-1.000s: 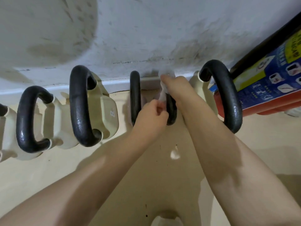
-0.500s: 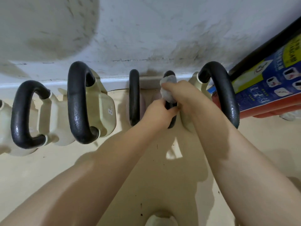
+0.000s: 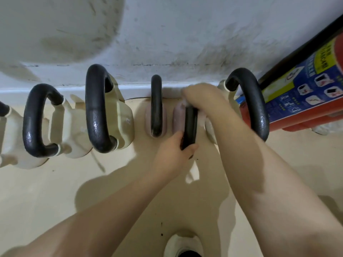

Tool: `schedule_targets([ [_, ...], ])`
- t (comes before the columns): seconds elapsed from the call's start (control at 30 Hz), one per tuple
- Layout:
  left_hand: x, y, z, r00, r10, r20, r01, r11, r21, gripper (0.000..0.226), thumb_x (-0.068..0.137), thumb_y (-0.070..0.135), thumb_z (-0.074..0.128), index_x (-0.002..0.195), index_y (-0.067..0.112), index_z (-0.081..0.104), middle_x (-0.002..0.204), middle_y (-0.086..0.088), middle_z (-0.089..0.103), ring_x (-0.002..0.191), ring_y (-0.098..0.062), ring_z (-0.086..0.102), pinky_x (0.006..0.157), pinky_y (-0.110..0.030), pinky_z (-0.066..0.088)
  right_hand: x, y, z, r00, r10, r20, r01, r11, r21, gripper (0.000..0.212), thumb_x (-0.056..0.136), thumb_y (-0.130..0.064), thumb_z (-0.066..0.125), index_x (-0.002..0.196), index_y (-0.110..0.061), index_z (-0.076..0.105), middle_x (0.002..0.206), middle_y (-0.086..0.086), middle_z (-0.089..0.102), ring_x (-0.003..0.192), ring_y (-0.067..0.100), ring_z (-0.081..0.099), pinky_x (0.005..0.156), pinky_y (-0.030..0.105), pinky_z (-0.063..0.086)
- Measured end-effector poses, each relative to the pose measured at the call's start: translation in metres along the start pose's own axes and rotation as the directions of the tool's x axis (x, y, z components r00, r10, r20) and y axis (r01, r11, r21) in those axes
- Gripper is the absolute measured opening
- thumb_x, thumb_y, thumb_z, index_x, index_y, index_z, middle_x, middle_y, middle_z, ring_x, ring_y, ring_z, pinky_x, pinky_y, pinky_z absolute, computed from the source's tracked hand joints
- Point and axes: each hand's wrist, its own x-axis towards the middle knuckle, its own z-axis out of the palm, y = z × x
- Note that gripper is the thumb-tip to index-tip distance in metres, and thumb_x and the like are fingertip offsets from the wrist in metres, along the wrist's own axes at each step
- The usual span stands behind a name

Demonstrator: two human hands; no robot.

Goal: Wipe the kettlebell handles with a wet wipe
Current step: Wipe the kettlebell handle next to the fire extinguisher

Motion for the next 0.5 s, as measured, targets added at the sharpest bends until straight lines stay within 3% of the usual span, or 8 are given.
schedule_targets([
  [0.1, -0.002, -0.007, -0.009, 1.000, -0.022, 0.011, 0.023, 0.998, -0.054, 0.021, 0.084, 0.028, 0.062, 0.101, 0.016, 0.059, 0.095, 0.000, 0.070, 0.088, -0.015, 0.066, 0.084, -0.038, 0.053, -0.009, -0.007, -0.011, 0.990, 0.071, 0.118, -0.091, 0.980, 0.177, 0.029, 0.090, -0.024, 0.039, 0.094, -0.011, 0.065, 0.094, 0.032, 0.056, 0.062, 0.021, 0.052, 0.062, 0.028, 0.046],
  [0.13, -0.003, -0.009, -0.011, 0.999, -0.028, 0.025, 0.030, 0.997, -0.065, 0.023, 0.084, 0.027, 0.063, 0.104, 0.015, 0.059, 0.099, -0.001, 0.070, 0.090, -0.014, 0.066, 0.085, -0.036, 0.053, -0.009, -0.008, -0.010, 0.992, 0.070, 0.104, -0.083, 0.987, 0.134, 0.031, 0.092, -0.028, 0.039, 0.092, -0.012, 0.065, 0.092, 0.025, 0.062, 0.066, 0.021, 0.054, 0.067, 0.030, 0.047],
  [0.2, -0.006, -0.012, -0.013, 0.998, -0.037, 0.057, 0.042, 0.995, -0.091, 0.027, 0.085, 0.023, 0.063, 0.110, 0.015, 0.058, 0.104, -0.002, 0.070, 0.092, -0.012, 0.065, 0.085, -0.029, 0.053, -0.007, -0.013, 0.001, 0.997, 0.019, -0.079, -0.023, 0.999, -0.044, 0.030, 0.093, -0.029, 0.041, 0.073, -0.011, 0.054, 0.080, 0.008, 0.058, 0.071, 0.021, 0.052, 0.069, 0.032, 0.040],
  [0.23, -0.007, -0.014, -0.014, 0.997, -0.033, 0.064, 0.040, 0.994, -0.103, 0.027, 0.085, 0.022, 0.062, 0.111, 0.016, 0.057, 0.106, -0.001, 0.069, 0.093, -0.011, 0.065, 0.085, -0.029, 0.053, -0.007, -0.017, 0.008, 0.983, -0.027, -0.184, 0.008, 0.994, -0.105, 0.025, 0.093, -0.025, 0.043, 0.075, -0.011, 0.051, 0.080, 0.004, 0.053, 0.076, 0.022, 0.050, 0.069, 0.032, 0.037],
  [0.3, -0.005, -0.018, -0.015, 0.998, -0.026, 0.059, 0.032, 0.995, -0.098, 0.028, 0.085, 0.023, 0.062, 0.113, 0.018, 0.056, 0.107, -0.001, 0.068, 0.094, -0.013, 0.064, 0.088, -0.034, 0.052, -0.006, -0.017, 0.017, 0.956, -0.113, -0.269, 0.068, 0.983, -0.170, 0.016, 0.094, -0.014, 0.042, 0.097, -0.013, 0.058, 0.094, 0.007, 0.053, 0.091, 0.025, 0.050, 0.070, 0.032, 0.034],
  [0.37, -0.004, -0.019, -0.015, 0.999, -0.025, 0.047, 0.029, 0.997, -0.074, 0.027, 0.085, 0.023, 0.062, 0.111, 0.016, 0.057, 0.106, -0.002, 0.068, 0.094, -0.015, 0.064, 0.088, -0.035, 0.051, -0.004, -0.008, 0.020, 0.926, -0.222, -0.306, 0.177, 0.970, -0.169, 0.026, 0.095, -0.008, 0.036, 0.112, -0.006, 0.056, 0.109, 0.016, 0.055, 0.105, 0.033, 0.051, 0.072, 0.034, 0.033],
  [0.43, -0.002, -0.017, -0.015, 0.999, -0.007, 0.037, 0.009, 0.998, -0.055, 0.026, 0.084, 0.024, 0.063, 0.107, 0.013, 0.058, 0.102, -0.004, 0.069, 0.094, -0.019, 0.064, 0.088, -0.041, 0.051, -0.005, 0.009, 0.025, 0.849, -0.345, -0.401, 0.335, 0.937, -0.097, 0.027, 0.099, -0.012, 0.033, 0.097, -0.001, 0.058, 0.096, 0.018, 0.053, 0.097, 0.032, 0.050, 0.073, 0.031, 0.029],
  [0.5, 0.001, -0.014, -0.016, 0.999, 0.014, 0.047, -0.012, 0.999, -0.031, 0.027, 0.083, 0.025, 0.063, 0.106, 0.012, 0.058, 0.102, -0.005, 0.069, 0.095, -0.021, 0.064, 0.088, -0.045, 0.051, -0.008, 0.023, 0.035, 0.829, -0.337, -0.447, 0.449, 0.877, 0.172, 0.032, 0.100, -0.017, 0.034, 0.078, -0.005, 0.053, 0.077, 0.007, 0.047, 0.080, 0.025, 0.045, 0.071, 0.032, 0.030],
])
